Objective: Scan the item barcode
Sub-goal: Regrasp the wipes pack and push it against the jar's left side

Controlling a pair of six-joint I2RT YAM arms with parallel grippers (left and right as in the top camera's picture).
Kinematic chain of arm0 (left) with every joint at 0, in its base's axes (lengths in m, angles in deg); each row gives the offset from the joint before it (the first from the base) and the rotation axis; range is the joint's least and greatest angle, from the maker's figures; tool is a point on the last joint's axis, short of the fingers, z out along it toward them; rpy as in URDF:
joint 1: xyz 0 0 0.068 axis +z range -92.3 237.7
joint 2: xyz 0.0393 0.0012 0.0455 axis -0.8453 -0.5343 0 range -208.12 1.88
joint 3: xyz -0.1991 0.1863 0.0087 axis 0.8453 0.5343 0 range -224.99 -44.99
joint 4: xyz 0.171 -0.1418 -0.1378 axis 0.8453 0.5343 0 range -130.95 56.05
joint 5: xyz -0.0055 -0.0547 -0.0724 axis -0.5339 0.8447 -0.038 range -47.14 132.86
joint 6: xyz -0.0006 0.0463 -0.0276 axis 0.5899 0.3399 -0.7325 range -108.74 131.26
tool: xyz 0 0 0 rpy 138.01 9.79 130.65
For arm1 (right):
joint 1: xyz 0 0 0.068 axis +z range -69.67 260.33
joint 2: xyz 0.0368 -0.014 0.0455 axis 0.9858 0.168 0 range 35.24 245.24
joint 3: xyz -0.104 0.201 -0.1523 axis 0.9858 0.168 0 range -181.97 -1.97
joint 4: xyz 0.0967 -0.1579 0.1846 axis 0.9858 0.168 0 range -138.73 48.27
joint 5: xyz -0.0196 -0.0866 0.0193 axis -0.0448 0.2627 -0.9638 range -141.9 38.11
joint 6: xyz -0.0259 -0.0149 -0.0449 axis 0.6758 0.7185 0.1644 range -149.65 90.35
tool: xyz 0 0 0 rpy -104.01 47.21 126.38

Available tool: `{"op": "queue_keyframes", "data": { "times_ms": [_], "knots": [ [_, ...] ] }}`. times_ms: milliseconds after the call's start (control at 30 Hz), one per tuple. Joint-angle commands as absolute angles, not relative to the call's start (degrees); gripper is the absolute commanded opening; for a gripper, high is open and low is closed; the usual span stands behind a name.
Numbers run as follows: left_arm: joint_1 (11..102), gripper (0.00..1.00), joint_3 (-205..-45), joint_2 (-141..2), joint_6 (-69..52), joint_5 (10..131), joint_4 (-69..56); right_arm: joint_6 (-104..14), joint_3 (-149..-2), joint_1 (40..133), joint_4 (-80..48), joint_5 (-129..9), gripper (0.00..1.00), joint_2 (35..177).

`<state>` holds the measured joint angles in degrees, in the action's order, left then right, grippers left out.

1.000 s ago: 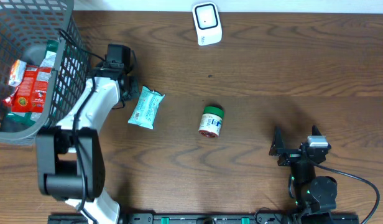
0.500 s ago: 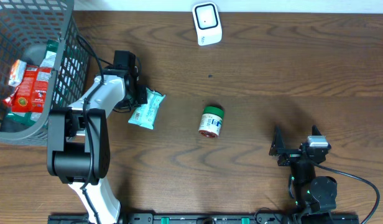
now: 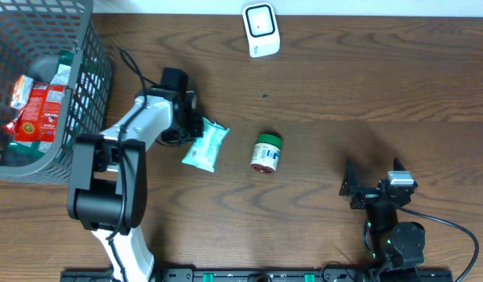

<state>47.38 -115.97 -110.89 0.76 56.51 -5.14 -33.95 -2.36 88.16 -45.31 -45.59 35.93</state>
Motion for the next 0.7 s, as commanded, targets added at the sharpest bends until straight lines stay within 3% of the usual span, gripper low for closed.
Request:
{"op": "queue_keyframes", "data": {
  "times_ms": [0, 433, 667],
  "knots": [
    [44.51, 0.07, -115.29, -113.49, -4.45, 57.43, -4.63, -33.71, -2.29, 87.49, -45.13, -44.89, 0.99, 35.67],
    [34.83, 0.12, -115.29, -113.49, -15.75, 57.43, -6.38, -33.71, -2.29, 87.49, -45.13, -44.89, 0.99, 35.67],
    [33.93, 0.12, -115.29, -113.49, -31.64, 57.45, -6.34, -33.71, -2.29, 87.49, -45.13, -44.87, 0.99, 35.67]
  ]
}}
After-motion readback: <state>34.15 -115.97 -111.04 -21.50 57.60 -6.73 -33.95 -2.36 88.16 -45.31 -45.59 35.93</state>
